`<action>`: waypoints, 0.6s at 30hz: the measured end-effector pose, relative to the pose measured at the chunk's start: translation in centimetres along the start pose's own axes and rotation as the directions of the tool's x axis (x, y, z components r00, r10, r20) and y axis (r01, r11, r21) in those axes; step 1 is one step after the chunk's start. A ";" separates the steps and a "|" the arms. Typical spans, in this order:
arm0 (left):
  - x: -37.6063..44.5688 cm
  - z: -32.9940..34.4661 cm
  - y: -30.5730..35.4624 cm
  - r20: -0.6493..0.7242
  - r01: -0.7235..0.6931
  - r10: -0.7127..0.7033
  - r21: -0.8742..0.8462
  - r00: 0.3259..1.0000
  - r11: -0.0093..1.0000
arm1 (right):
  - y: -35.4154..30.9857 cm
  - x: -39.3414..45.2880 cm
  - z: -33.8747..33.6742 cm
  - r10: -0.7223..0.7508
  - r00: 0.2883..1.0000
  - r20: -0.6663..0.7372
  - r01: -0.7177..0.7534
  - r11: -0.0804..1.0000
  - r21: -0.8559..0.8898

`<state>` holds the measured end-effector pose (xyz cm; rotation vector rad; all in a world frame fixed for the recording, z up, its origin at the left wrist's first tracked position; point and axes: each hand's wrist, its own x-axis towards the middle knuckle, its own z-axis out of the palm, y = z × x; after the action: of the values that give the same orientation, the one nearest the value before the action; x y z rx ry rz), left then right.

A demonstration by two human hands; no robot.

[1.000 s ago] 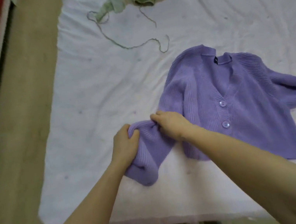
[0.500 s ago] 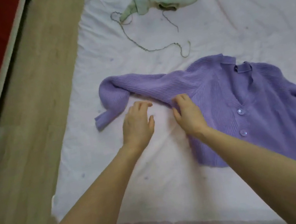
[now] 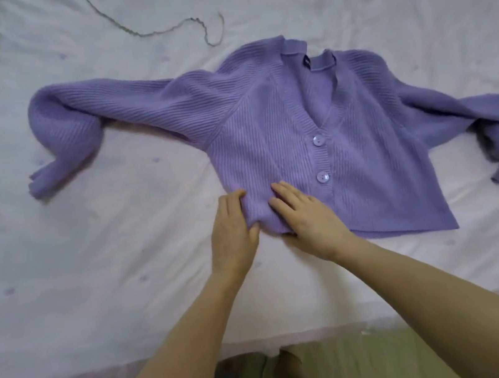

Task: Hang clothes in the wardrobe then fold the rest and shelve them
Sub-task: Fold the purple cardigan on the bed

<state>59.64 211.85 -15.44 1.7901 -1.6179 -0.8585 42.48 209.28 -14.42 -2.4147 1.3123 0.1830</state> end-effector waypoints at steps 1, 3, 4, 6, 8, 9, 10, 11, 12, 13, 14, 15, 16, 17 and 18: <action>0.5 -0.3 0.6 -0.041 -0.004 0.001 -0.092 0.999 0.996 | -0.1 0.5 0.0 0.026 0.999 -0.040 -0.024 0.999 0.039; 1.0 0.1 1.9 -0.113 0.014 -0.037 -0.195 0.993 0.981 | 0.2 0.5 0.2 0.149 0.985 -0.085 -0.134 0.977 0.168; 1.0 0.4 2.2 -0.129 0.054 -0.084 -0.224 0.988 0.973 | 0.3 0.4 0.3 0.201 0.975 -0.099 -0.173 0.956 0.236; 1.1 0.8 2.2 -0.090 0.205 -0.236 -0.268 0.967 0.941 | 0.5 0.2 0.2 0.256 0.961 -0.105 -0.203 0.910 0.361; 1.1 1.0 2.0 -0.014 0.357 -0.373 -0.254 0.928 0.899 | 0.6 -0.1 -0.4 0.282 0.957 -0.073 -0.219 0.863 0.456; 1.2 1.1 1.9 0.009 0.398 -0.409 -0.251 0.912 0.882 | 0.7 -0.2 -0.8 0.295 0.954 -0.055 -0.232 0.840 0.490; 1.3 1.0 2.2 0.012 0.409 -0.422 -0.270 0.907 0.872 | 0.8 -0.2 -1.2 0.311 0.950 -0.041 -0.246 0.819 0.517; 1.5 1.0 2.5 -0.004 0.402 -0.423 -0.306 0.906 0.863 | 0.9 -0.2 -1.7 0.322 0.946 -0.043 -0.251 0.806 0.536; 1.6 0.9 2.8 -0.029 0.388 -0.423 -0.348 0.906 0.853 | 1.0 -0.2 -2.0 0.342 0.939 -0.049 -0.260 0.793 0.551; 1.7 0.9 3.2 -0.056 0.372 -0.427 -0.399 0.903 0.838 | 1.1 -0.2 -2.2 0.355 0.934 -0.051 -0.266 0.781 0.565; 1.7 0.8 3.4 -0.060 0.377 -0.452 -0.461 0.890 0.803 | 1.1 -0.2 -2.4 0.371 0.928 -0.044 -0.278 0.766 0.580; 1.6 0.7 3.6 -0.041 0.386 -0.482 -0.540 0.875 0.748 | 1.2 -0.2 -2.5 0.381 0.924 -0.024 -0.295 0.751 0.591; 1.5 0.5 3.7 0.001 0.413 -0.523 -0.614 0.852 0.672 | 1.2 -0.1 -2.5 0.394 0.919 0.003 -0.315 0.730 0.606; 1.3 0.2 3.9 0.052 0.443 -0.562 -0.677 0.826 0.588 | 1.2 0.1 -2.4 0.408 0.912 0.028 -0.336 0.709 0.620; 1.4 -0.5 4.1 0.089 0.462 -0.589 -0.717 0.803 0.521 | 1.1 0.3 -2.4 0.427 0.903 0.055 -0.361 0.681 0.637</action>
<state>57.50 210.07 -12.08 1.6779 -0.4329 -1.3367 41.55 207.52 -12.58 -1.5620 1.6088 -0.2459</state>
